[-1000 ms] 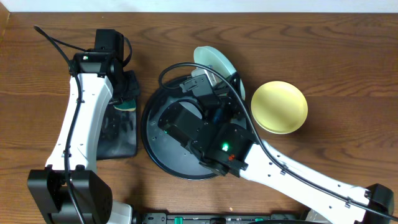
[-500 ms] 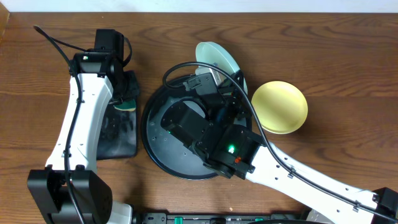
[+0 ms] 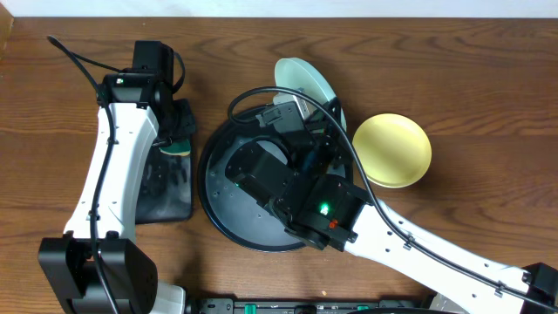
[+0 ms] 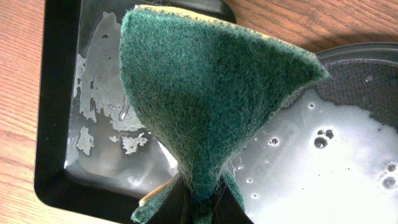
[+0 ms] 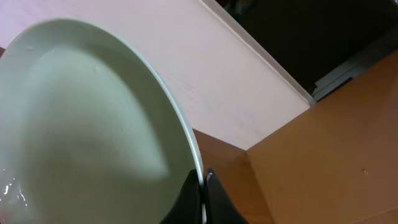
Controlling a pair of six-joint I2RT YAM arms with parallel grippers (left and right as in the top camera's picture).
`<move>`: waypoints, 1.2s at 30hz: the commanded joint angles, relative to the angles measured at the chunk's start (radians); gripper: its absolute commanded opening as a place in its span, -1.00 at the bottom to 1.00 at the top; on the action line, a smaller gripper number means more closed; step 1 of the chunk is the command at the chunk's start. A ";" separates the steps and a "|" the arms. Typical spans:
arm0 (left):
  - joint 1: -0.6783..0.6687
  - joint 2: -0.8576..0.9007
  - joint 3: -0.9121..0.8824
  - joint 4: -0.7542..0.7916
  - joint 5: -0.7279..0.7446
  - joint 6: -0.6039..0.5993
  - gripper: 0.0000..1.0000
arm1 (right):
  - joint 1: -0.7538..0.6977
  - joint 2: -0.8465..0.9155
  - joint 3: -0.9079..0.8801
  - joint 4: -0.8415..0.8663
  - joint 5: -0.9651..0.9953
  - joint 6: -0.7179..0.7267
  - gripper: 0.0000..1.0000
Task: Clean dirty plates on tray and stack at the side
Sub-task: 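Tilt and lift the green plate up with the right gripper, then carry the green plate right and set it on the yellow plate stack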
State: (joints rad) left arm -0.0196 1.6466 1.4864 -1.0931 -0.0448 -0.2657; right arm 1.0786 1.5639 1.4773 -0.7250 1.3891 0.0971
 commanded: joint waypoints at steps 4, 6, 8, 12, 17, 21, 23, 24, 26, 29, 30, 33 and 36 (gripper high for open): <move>0.003 -0.001 0.016 -0.002 -0.016 -0.010 -0.85 | 0.010 -0.025 0.008 0.013 0.042 -0.002 -0.98; 0.003 -0.001 0.016 -0.002 -0.016 -0.010 -0.85 | 0.009 -0.025 0.008 0.012 0.027 -0.002 -0.98; 0.003 -0.001 0.016 -0.002 -0.016 -0.010 -0.85 | 0.008 -0.025 0.008 0.012 0.012 -0.002 -0.98; 0.003 -0.001 0.016 -0.002 -0.016 -0.010 -0.85 | 0.008 -0.025 0.008 0.012 0.008 -0.001 -0.98; 0.003 -0.001 0.016 -0.002 -0.016 -0.010 -0.85 | 0.001 -0.025 0.007 -0.001 -0.093 -0.001 -0.98; 0.003 -0.001 0.016 -0.002 -0.016 -0.010 -0.85 | -0.042 -0.025 0.005 -0.048 -0.299 0.064 -0.98; 0.003 -0.001 0.016 -0.002 -0.016 -0.010 -0.85 | -0.084 -0.023 0.000 -0.074 -0.436 0.116 -0.98; 0.003 -0.001 0.016 -0.002 -0.016 -0.010 -0.85 | -0.109 -0.023 -0.005 -0.082 -0.517 0.125 -0.98; 0.003 -0.001 0.016 -0.002 -0.016 -0.010 -0.85 | -0.169 -0.019 -0.018 -0.085 -0.704 0.127 -0.98; 0.003 -0.001 0.016 -0.002 -0.016 -0.010 -0.85 | -0.271 -0.013 -0.034 -0.087 -1.009 0.127 -0.98; 0.003 -0.001 0.016 -0.002 -0.016 -0.010 -0.85 | -0.309 -0.013 -0.034 -0.087 -1.124 0.127 -0.98; 0.003 -0.001 0.016 -0.002 -0.016 -0.010 -0.85 | -0.428 -0.018 -0.031 -0.075 -1.408 0.127 -0.98; 0.003 -0.001 0.016 -0.002 -0.016 -0.010 -0.85 | -0.550 -0.025 -0.023 -0.073 -1.592 0.127 -0.98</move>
State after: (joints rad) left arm -0.0200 1.6466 1.4864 -1.0931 -0.0448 -0.2657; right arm 0.6189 1.5639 1.4456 -0.8024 0.1532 0.2012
